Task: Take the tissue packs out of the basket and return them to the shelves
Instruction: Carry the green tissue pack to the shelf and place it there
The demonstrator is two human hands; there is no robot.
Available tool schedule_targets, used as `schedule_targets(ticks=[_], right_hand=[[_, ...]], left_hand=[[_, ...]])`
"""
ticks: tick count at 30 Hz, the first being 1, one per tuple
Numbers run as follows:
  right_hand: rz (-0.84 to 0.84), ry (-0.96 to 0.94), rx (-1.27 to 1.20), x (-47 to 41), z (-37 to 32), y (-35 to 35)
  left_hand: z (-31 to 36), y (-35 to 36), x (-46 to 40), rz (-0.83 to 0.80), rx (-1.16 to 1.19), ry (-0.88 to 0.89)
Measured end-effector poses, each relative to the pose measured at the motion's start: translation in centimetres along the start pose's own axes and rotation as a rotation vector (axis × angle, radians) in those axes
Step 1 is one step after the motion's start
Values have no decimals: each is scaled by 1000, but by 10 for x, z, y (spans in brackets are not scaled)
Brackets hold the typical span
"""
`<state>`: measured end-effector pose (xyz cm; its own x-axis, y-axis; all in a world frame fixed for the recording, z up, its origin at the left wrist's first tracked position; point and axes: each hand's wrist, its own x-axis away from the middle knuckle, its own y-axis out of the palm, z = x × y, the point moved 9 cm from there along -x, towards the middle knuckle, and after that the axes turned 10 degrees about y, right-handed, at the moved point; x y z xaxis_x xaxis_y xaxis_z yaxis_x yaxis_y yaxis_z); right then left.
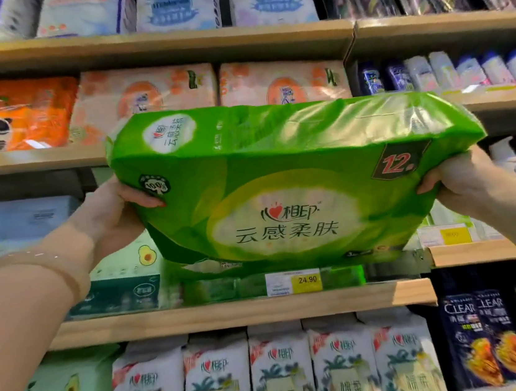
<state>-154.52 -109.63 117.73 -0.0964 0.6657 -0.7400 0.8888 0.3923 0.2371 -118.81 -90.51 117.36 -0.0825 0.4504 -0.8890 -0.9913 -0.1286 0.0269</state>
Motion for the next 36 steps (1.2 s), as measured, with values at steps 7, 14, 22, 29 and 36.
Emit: schedule_targets(ticks=[7,14,22,29,36], right_hand=[[15,39,70,-20,7,19],[-212,221,-51,-13,31,44],[20,342,251,-28,56,37],[112,350,336,-47,62,41],[432,334,376,-86,107,31]], left_hand=[[-24,-25,-12,90,29,13],[-51,-45,-16,304,-132,-5],[-54,-43,-29,514,-403,-88],[-66,-63,-48,628,-571,-161],[-98,-62,-76,698,-682,-233]])
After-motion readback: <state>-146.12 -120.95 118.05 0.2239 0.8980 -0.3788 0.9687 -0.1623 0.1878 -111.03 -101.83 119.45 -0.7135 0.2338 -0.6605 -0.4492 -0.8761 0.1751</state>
